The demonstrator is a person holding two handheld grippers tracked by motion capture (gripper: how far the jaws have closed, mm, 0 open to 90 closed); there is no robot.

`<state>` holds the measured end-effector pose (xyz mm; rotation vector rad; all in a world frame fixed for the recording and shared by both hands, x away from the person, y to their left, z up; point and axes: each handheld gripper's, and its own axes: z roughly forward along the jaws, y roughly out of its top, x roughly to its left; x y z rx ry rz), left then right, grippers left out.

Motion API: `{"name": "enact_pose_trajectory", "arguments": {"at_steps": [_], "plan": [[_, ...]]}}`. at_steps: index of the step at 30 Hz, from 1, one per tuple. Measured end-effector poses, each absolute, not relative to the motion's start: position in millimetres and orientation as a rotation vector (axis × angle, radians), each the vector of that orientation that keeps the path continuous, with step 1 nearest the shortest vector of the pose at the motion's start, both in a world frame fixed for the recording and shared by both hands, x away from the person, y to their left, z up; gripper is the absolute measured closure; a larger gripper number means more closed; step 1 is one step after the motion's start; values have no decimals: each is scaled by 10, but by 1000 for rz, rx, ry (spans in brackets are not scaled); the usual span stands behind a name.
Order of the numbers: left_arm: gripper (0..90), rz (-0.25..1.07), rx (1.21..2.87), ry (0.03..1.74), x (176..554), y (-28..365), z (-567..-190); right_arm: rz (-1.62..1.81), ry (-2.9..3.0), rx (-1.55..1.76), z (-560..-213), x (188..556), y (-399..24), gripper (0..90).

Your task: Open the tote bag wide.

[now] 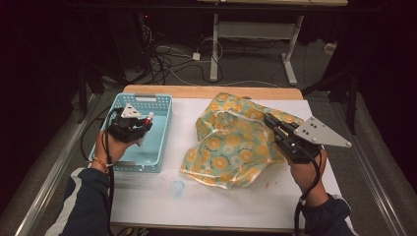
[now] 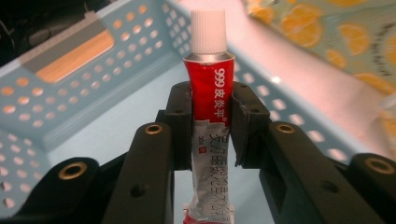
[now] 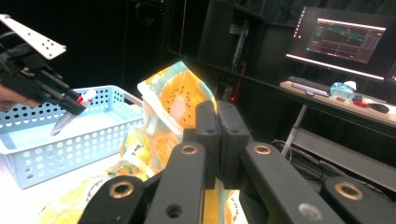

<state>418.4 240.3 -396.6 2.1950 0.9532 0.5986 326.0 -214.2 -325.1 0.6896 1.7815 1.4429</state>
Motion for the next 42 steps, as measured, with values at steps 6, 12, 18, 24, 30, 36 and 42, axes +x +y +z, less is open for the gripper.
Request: {"name": "enact_pose_trajectory", "arguments": {"at_steps": [6,12,18,24,30,36,42], "plan": [[703,606,2152,896,4099,2290,-3945,1435,1785,690,-3263,3260,-2143,894],[703,594,2075,816,3947,2161,-3874,1435,1793,699,-3290,3273,-2134,895],[704,621,2034,726,3748,1991,-3740,1428,1797,700,-3313,3284,-2129,894],[704,641,1996,641,3575,1855,-3575,1429,1800,699,-3322,3284,-2116,895],[704,630,1978,552,3469,1655,-3461,1439,1781,698,-3284,3263,-2135,895],[704,599,1990,436,3401,1298,-3473,1442,1783,698,-3286,3260,-2111,895],[704,562,2084,342,3460,810,-3738,1454,1771,698,-3250,3252,-2119,898]]}}
